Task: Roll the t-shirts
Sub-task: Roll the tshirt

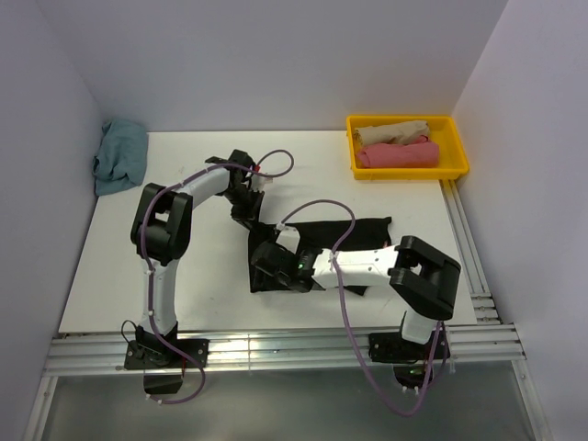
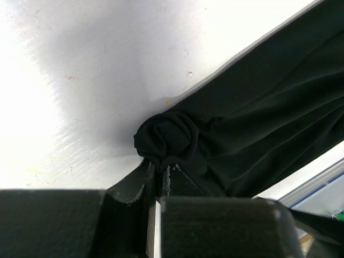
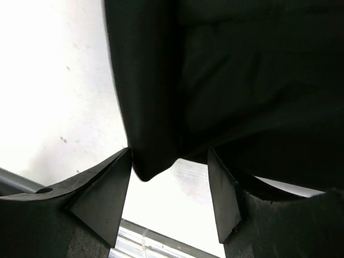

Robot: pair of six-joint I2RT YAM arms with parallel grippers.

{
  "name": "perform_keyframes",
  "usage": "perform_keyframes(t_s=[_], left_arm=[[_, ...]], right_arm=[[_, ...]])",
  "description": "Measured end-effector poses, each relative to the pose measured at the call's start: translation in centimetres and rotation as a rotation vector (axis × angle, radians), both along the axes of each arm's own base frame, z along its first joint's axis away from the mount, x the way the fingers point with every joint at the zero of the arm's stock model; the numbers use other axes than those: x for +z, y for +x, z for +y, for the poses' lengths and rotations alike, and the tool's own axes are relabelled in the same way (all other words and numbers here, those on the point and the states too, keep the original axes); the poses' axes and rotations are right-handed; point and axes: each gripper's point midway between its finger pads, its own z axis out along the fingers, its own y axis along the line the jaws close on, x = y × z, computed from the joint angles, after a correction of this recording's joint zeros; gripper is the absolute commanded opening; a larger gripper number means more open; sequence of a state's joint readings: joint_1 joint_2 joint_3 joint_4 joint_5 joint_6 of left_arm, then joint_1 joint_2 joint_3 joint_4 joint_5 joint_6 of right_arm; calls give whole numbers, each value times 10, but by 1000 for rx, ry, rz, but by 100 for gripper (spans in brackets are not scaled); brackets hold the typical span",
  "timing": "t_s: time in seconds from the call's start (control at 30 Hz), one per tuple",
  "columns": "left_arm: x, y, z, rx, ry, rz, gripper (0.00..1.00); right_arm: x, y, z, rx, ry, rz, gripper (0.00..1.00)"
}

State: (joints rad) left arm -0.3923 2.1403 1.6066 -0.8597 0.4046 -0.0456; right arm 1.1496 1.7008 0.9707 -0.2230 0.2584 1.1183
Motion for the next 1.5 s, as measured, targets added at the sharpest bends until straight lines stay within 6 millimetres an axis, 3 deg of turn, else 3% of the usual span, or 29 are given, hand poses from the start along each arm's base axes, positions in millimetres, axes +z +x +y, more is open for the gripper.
perform_keyframes(t_s=[0.23, 0.4, 0.53, 0.7, 0.8, 1.13, 1.33, 1.43, 1.47, 1.5], left_arm=[[1, 1, -1, -3, 11, -8, 0], [0, 2, -1, -5, 19, -9, 0], [0, 2, -1, -5, 24, -4, 0], [0, 2, -1, -7, 28, -4, 0], [0, 2, -2, -8, 29, -5, 0], [0, 2, -2, -10, 33, -7, 0], [-1, 2, -2, -10, 33, -7, 1], [0, 2, -3, -11, 32, -6, 2], [1, 2, -3, -12, 33, -6, 4], [1, 2, -3, -13, 33, -6, 8]], right_arm=[[45, 29, 7, -11, -72, -128, 65], [77, 61, 39, -20, -95, -236, 62], [61, 78, 50, -19, -191, -263, 61], [22, 88, 45, -8, -368, -258, 60], [11, 91, 42, -1, -435, -258, 60], [6, 91, 37, 10, -481, -255, 56], [-7, 87, 32, 21, -508, -232, 54], [-12, 85, 28, 25, -521, -224, 47], [-14, 84, 27, 26, -523, -221, 41], [-15, 84, 26, 26, -526, -221, 38]])
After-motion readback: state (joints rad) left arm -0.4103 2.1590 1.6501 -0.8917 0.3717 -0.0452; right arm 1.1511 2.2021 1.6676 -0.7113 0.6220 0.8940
